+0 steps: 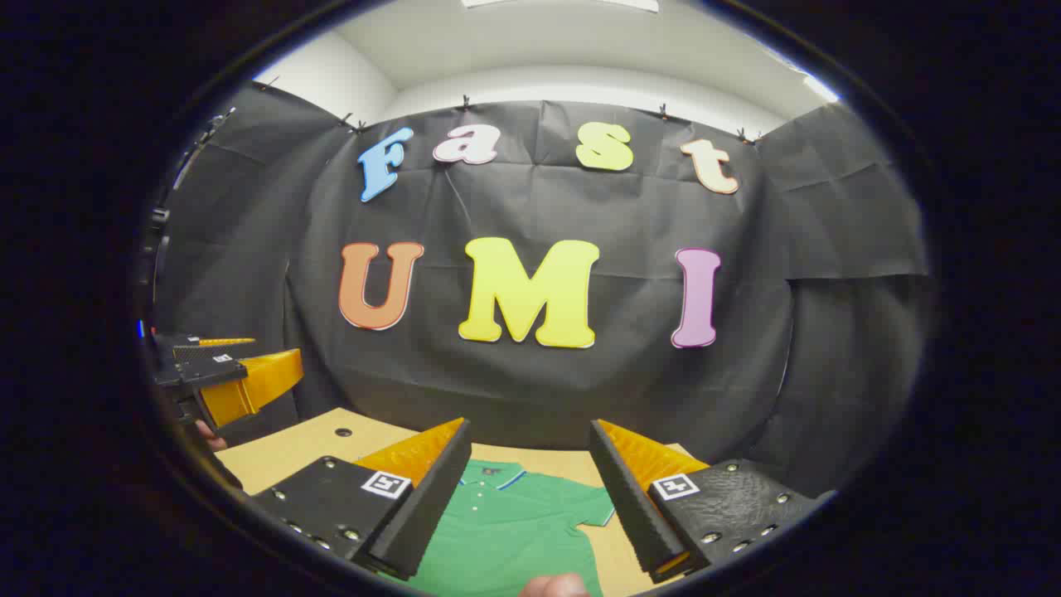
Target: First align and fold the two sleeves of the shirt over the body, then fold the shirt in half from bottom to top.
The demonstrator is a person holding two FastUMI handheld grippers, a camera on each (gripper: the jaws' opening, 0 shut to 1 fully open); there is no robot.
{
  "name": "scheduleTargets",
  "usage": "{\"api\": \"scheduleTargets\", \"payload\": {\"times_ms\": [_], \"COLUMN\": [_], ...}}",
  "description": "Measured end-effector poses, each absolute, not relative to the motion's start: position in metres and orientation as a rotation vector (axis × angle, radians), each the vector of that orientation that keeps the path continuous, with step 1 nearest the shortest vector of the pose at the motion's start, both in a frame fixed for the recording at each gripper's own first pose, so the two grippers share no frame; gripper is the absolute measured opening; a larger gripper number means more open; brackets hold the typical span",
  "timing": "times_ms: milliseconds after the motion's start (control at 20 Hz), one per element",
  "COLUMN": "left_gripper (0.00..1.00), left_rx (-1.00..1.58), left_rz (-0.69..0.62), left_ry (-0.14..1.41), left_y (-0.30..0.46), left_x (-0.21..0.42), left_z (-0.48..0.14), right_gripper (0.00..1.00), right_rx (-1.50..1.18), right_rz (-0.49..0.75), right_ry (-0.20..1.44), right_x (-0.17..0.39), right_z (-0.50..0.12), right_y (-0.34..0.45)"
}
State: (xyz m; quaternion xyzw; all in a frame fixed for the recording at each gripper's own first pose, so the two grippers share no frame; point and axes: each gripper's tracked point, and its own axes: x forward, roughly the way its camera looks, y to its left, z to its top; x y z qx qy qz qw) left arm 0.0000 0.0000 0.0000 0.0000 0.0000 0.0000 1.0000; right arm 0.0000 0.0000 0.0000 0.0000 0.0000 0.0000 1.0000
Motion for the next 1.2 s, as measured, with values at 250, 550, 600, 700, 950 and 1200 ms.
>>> {"api": "scheduleTargets", "payload": {"times_ms": [250,550,600,700,950,1200], "left_gripper": [1.0,0.96,0.96,0.96,0.96,1.0], "left_rx": [0.037,0.033,0.03,0.032,0.043,0.049], "left_rz": [-0.003,-0.02,-0.025,-0.035,-0.043,-0.05], "left_ry": [-0.018,-0.022,-0.021,-0.02,0.008,0.048], "left_y": [0.005,0.0,-0.002,-0.005,-0.008,-0.018], "left_x": [0.002,0.009,0.011,0.013,0.022,0.03], "left_z": [0.006,0.006,0.005,0.004,-0.009,-0.025], "right_gripper": [0.9,0.9,0.9,0.9,0.9,0.9], "right_rx": [0.004,-0.005,-0.007,-0.012,-0.021,-0.021], "right_rz": [-0.003,-0.01,-0.013,-0.014,-0.002,0.007], "right_ry": [0.001,0.032,0.033,0.039,0.091,0.174], "right_x": [0.004,0.01,0.011,0.014,0.026,0.048], "right_z": [0.0,-0.009,-0.008,-0.011,-0.031,-0.061], "right_y": [0.001,-0.003,-0.004,-0.007,-0.018,-0.042]}}
